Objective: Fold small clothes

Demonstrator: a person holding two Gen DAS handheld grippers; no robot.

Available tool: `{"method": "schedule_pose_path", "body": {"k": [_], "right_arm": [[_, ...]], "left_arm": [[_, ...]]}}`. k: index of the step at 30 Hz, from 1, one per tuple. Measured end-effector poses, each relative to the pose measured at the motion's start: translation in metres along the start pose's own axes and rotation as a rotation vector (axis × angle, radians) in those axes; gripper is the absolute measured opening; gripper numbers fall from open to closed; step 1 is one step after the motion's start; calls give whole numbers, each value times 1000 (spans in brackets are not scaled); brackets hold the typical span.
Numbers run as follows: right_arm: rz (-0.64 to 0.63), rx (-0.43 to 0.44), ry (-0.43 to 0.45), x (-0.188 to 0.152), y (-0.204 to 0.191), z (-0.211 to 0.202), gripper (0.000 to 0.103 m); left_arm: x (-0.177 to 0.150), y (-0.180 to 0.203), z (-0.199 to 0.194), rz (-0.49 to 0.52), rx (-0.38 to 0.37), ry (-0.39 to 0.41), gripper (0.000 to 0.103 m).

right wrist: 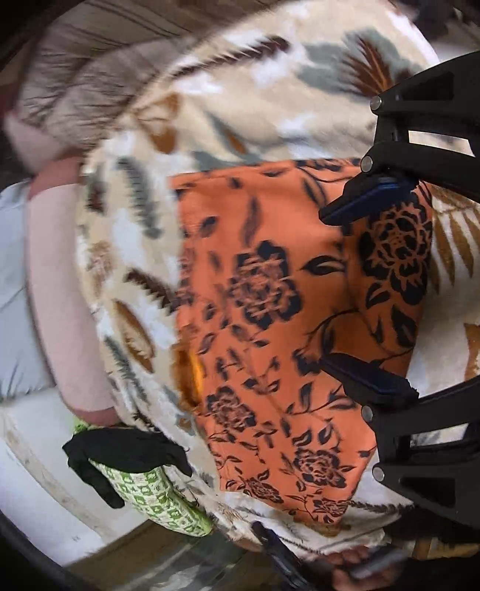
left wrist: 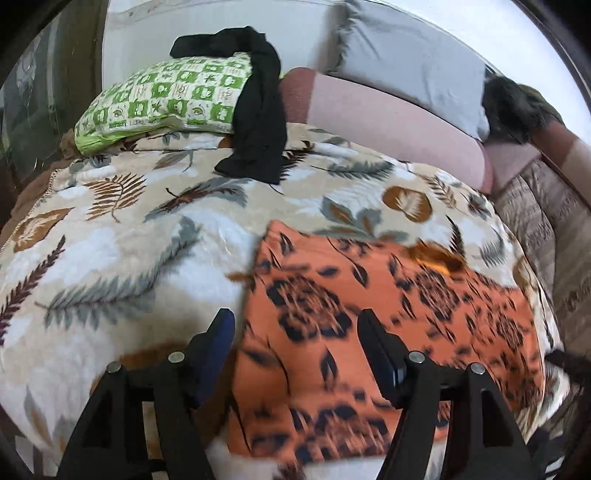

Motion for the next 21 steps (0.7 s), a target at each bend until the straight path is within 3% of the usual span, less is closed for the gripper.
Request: {"method": "schedule_pose_path", "body": {"k": [5,9,15,21], "right_arm": [[-48,-81,74,10,-10,-25,75],[-54,-97,107,8,-12,-41,75],[-29,-98,109,3,-9,-47,75],[-15,-78,101,-2,-9,-45,75]], "left_arm": [[-27,14,-17,30,6,-23,70],[-39,17,-25,36,6,-37,70],[-39,25,-38,73,35,-30,73],[-31,27,-49,101,125,-33,74]]}}
Point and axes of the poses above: each gripper's, at about its wrist camera, not at the fingertips, and z roughly the way its jaws point, y to its right, x to its top, the point moved 7 cm from there along z, roughly the way its jaws point, and after that the axes turned 4 degrees about z, right-handed, at the moved point
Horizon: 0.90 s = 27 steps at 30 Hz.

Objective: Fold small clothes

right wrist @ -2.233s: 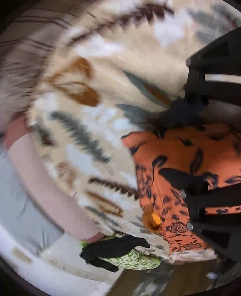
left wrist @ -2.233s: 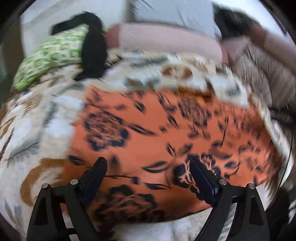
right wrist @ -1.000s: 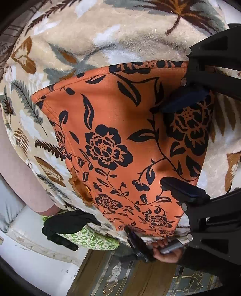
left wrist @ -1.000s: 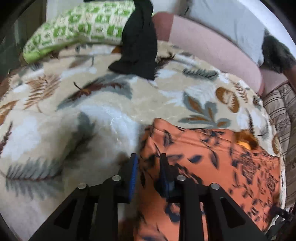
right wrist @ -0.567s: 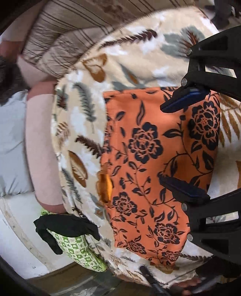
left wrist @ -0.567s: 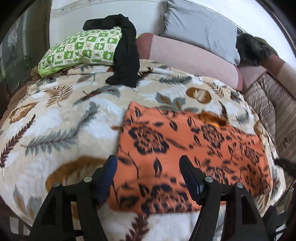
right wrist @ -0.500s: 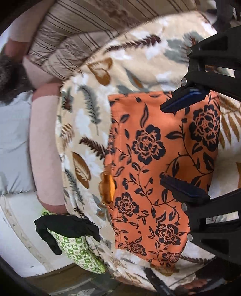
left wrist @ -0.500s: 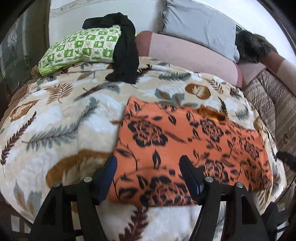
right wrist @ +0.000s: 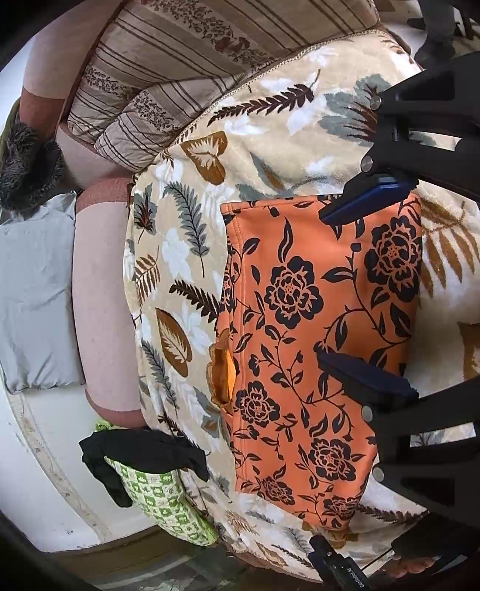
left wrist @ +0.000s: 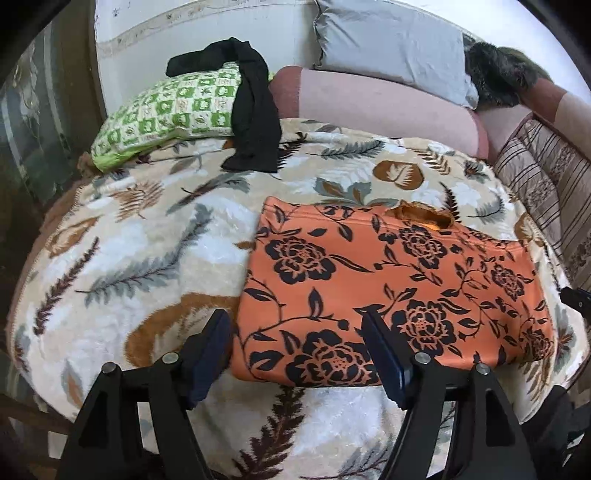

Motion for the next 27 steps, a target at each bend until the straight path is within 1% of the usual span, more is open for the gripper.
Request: {"method": "schedule_pose_path", "body": {"k": [4,9,14,16,18,22,27], "right_arm": [[4,10,-41,-11,-1,11,75],[10,16,-48,-15,-4,16,75],[31,11,-67,-18,2,24,75],[43,13,-81,-21,5,30,75],[47,-3,-106,-26,9,40,75],[71,-33,-158,-37,18,56,75],[82,-32,-172,-45,22,60,75]], "left_arm": [[6,-6,-9,-8,37,12,74],[8,-9,-11,-23,49,10,75],[9,-7,-10,-8,56,4,75],[9,-6,-11,-7,59,1,75],[9,-7,-12,-9,65,1,75],[11,-11,-16,-12,109,0,75],[12,-19,-14,-22,169,-16,76]]}}
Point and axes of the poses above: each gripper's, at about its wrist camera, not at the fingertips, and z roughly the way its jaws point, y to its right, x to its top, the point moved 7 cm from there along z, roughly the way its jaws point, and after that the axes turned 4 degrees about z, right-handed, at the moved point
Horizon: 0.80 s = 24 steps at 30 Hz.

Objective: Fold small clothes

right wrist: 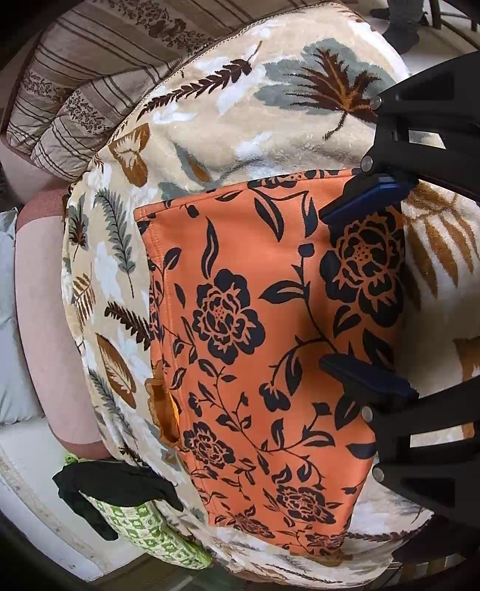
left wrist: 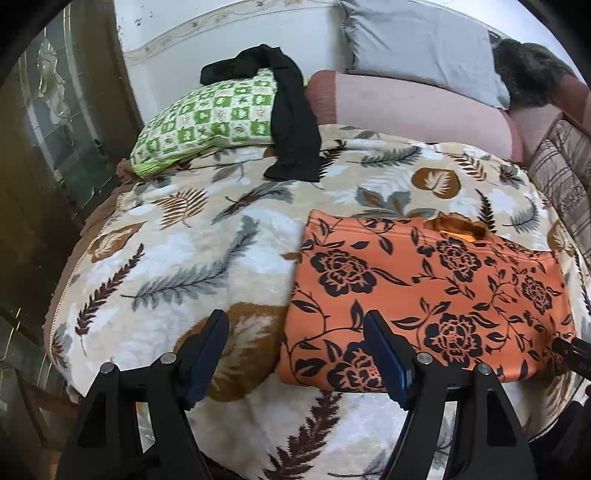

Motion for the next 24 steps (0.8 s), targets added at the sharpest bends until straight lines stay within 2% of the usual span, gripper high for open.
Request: {"method": "schedule_pose_path", "body": {"k": [2,5,7,10,12,14,17,21,24], "right_arm": [[8,11,-3,-2,0,-2,75],[47,74,-3,-8,-1,-12,75],[115,178,-35,-22,-3,-17,75],[269,357,-141,-53,-3,-11,75],[378,431,-192,-70,1,-1,75],[479,466,-214,-77,10,8,75],[631,553,-205,-74,25,12,75],[790,592,-121,-60,58,15,75],[882,624,-98,-53,76,22,75]], "left_arm": [[-1,-1,3,0,9,-9,76],[-3,3,8,0,-9,-16,76],[-6,8,13,0,-27,-23,76],[-16,18,27,14,-54,-57,76],[-22,22,34,21,-65,-78,76],[-26,27,40,24,-76,-94,76],[-30,29,42,22,-81,-95,76],[-31,30,45,11,-84,-104,76],[-31,35,48,22,-89,-100,76]]}}
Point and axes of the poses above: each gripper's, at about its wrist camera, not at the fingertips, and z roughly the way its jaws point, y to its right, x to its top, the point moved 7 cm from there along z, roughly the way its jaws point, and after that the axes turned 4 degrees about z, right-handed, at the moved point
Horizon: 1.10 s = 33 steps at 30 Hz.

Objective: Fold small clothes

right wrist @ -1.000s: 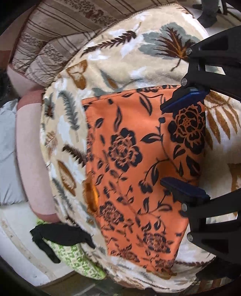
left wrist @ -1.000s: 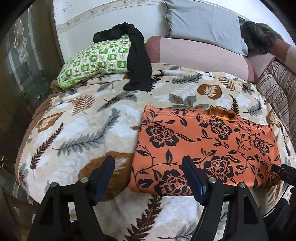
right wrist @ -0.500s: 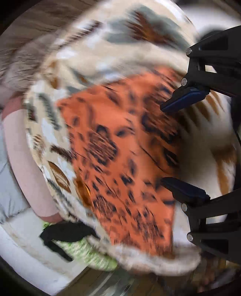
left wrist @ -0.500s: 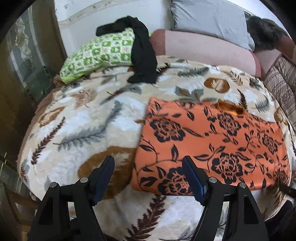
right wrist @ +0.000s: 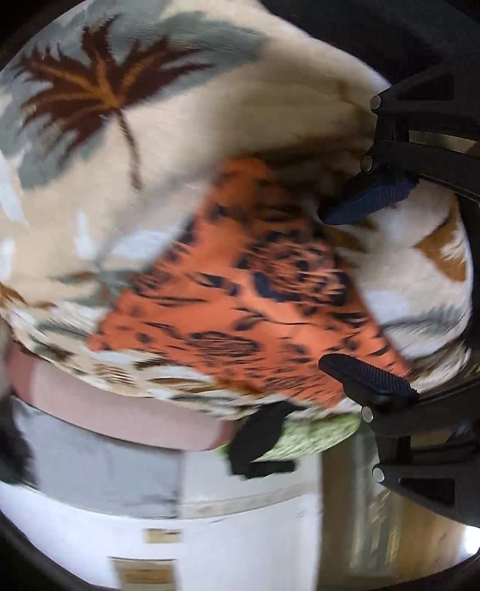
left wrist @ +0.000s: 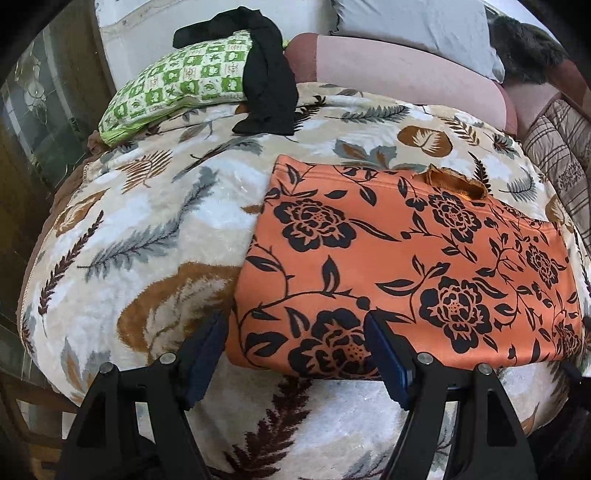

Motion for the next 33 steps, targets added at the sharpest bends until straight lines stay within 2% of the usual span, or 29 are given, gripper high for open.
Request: {"method": "schedule_pose_path", "body": {"k": [4,9,15,21,24,26,28,30,33], "right_arm": [[84,67,18,15,5,1,75],[52,82,89,28,-5,-8,76],[-19,46,98,35,-10,-8,76],[-107,-16,114,37,-19,4,77],[-133,-14,119,38,-26,2,76],[-220,-34,144,35,-39,-4,68],[-290,-72,142,34,-47,-2,68],[-283,-125,120,36,-39,6,68],[-245,-111,97,38,-33,9,69]], "left_arm": [[3,12,3,17,-17,16,76],[12,32,12,43,-28,25,76],[11,51,32,73,-34,-12,76],[17,57,26,64,-51,10,76],[22,62,26,88,-47,26,76],[23,66,30,103,-43,27,76],[19,71,46,128,-35,-15,83],[16,76,57,160,-22,-54,83],[31,77,32,137,-86,14,83]]}}
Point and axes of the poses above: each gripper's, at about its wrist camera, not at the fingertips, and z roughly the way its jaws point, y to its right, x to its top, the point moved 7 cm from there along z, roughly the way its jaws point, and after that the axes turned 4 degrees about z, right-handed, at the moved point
